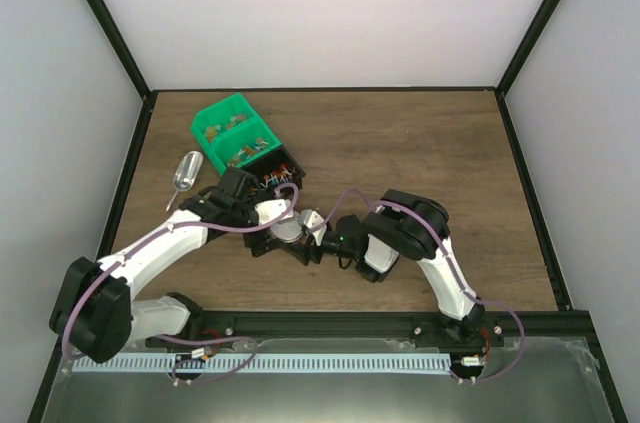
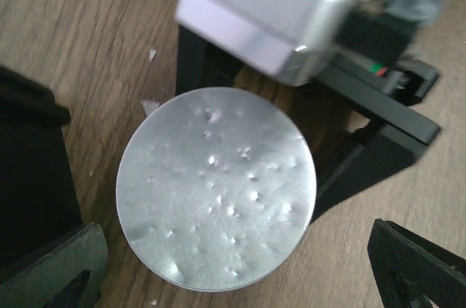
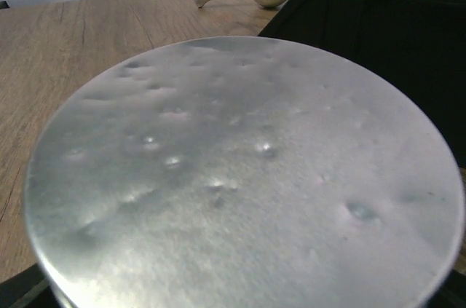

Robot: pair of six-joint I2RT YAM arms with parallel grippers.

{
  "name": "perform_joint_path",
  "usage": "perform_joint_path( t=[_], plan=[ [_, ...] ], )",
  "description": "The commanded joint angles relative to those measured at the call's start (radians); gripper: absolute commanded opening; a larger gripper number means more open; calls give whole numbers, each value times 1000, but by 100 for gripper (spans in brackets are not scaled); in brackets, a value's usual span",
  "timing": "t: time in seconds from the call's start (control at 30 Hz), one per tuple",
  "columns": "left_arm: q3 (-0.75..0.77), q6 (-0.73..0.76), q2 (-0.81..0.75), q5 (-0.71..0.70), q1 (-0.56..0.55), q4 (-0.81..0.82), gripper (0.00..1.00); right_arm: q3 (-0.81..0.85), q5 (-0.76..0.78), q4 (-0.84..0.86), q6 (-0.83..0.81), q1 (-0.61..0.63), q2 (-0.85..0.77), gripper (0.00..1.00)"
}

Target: Pack the candies

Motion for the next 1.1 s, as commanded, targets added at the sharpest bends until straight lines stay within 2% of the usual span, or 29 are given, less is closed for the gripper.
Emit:
perform_joint_path(
  t=[0.0, 0.17, 0.37, 0.5, 0.73, 0.9, 1.07],
  plan=[
    [-48, -244, 26, -56, -2, 143, 100, -14, 71, -203, 75, 4, 65, 68],
    [-17, -364, 74, -50, -9, 199, 100, 2, 98, -236, 82, 4, 70, 68],
    [-2, -395, 125, -54, -19, 229, 100, 11, 122, -253, 79, 4, 75, 67],
    [14, -437, 177, -122, -28, 266, 100, 13, 122, -259, 83, 4, 79, 67],
    [31, -428, 202, -112, -28, 281, 91, 14, 115, -260, 80, 4, 75, 67],
    [36, -313, 191, -46, -26, 222, 88, 7, 58, -248, 65, 4, 71, 67],
    [61, -77, 253, 15, -23, 58, 88, -17, -25, -217, 49, 5, 62, 67]
  ],
)
